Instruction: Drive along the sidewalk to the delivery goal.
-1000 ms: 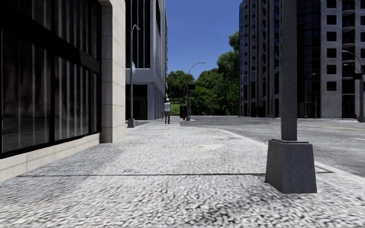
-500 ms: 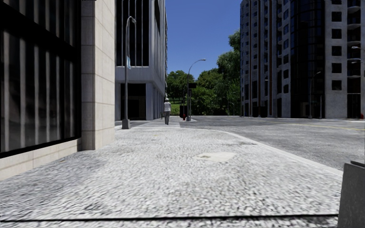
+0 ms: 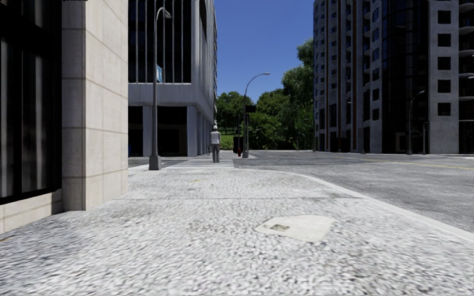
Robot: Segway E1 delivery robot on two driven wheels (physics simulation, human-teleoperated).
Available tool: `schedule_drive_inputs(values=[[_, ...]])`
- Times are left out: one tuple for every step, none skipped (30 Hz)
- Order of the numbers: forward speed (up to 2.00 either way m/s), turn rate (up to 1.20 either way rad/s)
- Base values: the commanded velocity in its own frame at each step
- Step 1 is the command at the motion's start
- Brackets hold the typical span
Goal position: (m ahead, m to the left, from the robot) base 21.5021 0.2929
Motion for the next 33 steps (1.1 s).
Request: schedule_drive_inputs(values=[[2.00, 0.00], [2.00, 0.00], [2.00, 0.00], [2.00, 0.00], [2.00, 0.00], [2.00, 0.00], [2.00, 0.00], [2.00, 0.00], [2.00, 0.00], [2.00, 0.00], [2.00, 0.00], [2.00, 0.00], [2.00, 0.00], [2.00, 0.00], [2.00, 0.00], [2.00, 0.00], [2.00, 0.00], [2.00, 0.00], [2.00, 0.00], [2.00, 0.00], [2.00, 0.00], [2.00, 0.00], [2.00, 0.00], [2.00, 0.00], [2.00, 0.00], [2.00, 0.00], [2.00, 0.00], [2.00, 0.00], [2.00, 0.00], [2.00, 0.00], [2.00, 0.00], [2.00, 0.00], [2.00, 0.00]])
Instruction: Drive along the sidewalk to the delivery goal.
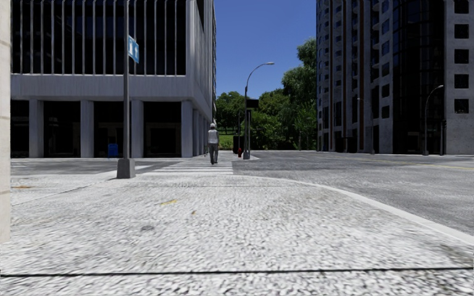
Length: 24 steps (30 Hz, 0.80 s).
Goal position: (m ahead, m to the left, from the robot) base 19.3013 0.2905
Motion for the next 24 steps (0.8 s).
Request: schedule_drive_inputs(values=[[2.00, 0.00], [2.00, 0.00], [2.00, 0.00], [2.00, 0.00], [2.00, 0.00], [2.00, 0.00], [2.00, 0.00], [2.00, 0.00], [2.00, 0.00], [2.00, 0.00], [2.00, 0.00], [2.00, 0.00], [2.00, 0.00], [2.00, 0.01], [2.00, 0.09], [2.00, 0.29], [2.00, 0.29], [2.00, 0.51], [2.00, 0.63], [2.00, 0.66], [2.00, 0.67], [2.00, 0.67], [2.00, 0.67], [2.00, 0.67]])
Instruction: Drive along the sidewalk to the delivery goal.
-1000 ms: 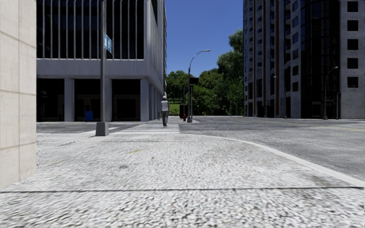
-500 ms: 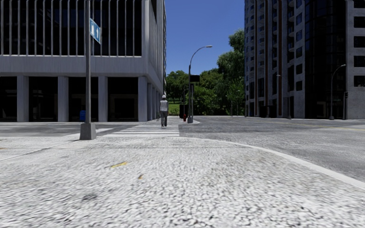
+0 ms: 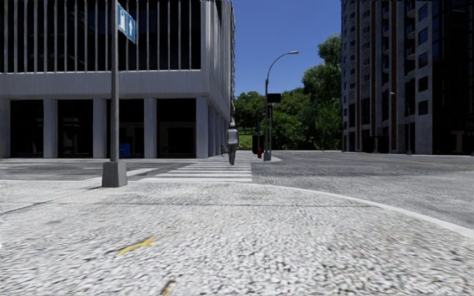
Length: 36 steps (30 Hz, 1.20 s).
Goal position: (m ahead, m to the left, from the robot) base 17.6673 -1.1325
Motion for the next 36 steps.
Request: schedule_drive_inputs(values=[[2.00, 0.51], [2.00, 0.20], [2.00, 0.06], [2.00, 0.00], [2.00, 0.00], [2.00, 0.00], [2.00, 0.00], [2.00, 0.00], [2.00, 0.00], [2.00, 0.00], [2.00, 0.00], [2.00, 0.00], [2.00, 0.00], [2.00, 0.00], [2.00, 0.00], [2.00, 0.00], [2.00, 0.00], [2.00, 0.00], [2.00, 0.00], [2.00, 0.00], [2.00, 0.00], [2.00, 0.00], [2.00, 0.00], [2.00, 0.00], [2.00, 0.00], [2.00, 0.00], [2.00, 0.00], [2.00, 0.00], [2.00, 0.00], [2.00, 0.00], [2.00, 0.00], [2.00, 0.00], [2.00, 0.00], [2.00, 0.00], [2.00, 0.00], [2.00, 0.00]])
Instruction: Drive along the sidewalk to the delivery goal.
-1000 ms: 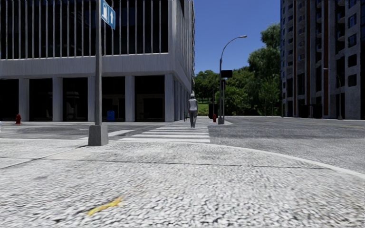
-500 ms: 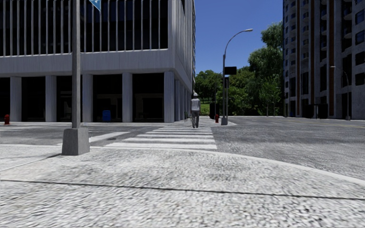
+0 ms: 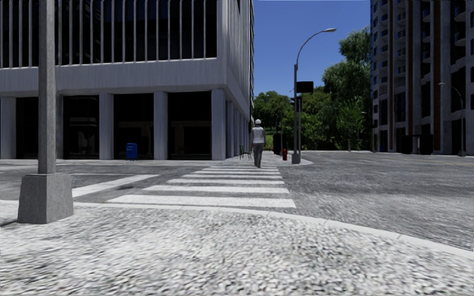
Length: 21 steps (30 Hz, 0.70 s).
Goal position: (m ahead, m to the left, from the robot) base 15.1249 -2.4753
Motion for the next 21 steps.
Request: schedule_drive_inputs(values=[[2.00, 0.00], [2.00, 0.00], [2.00, 0.00], [2.00, 0.00], [2.00, 0.00], [2.00, 0.00], [2.00, 0.00], [2.00, 0.00], [2.00, 0.00], [2.00, 0.00], [2.00, 0.00], [2.00, 0.00], [2.00, 0.00], [2.00, 0.00], [2.00, 0.00], [2.00, 0.00], [2.00, 0.00], [2.00, 0.00], [2.00, 0.00], [2.00, 0.00], [2.00, 0.00]])
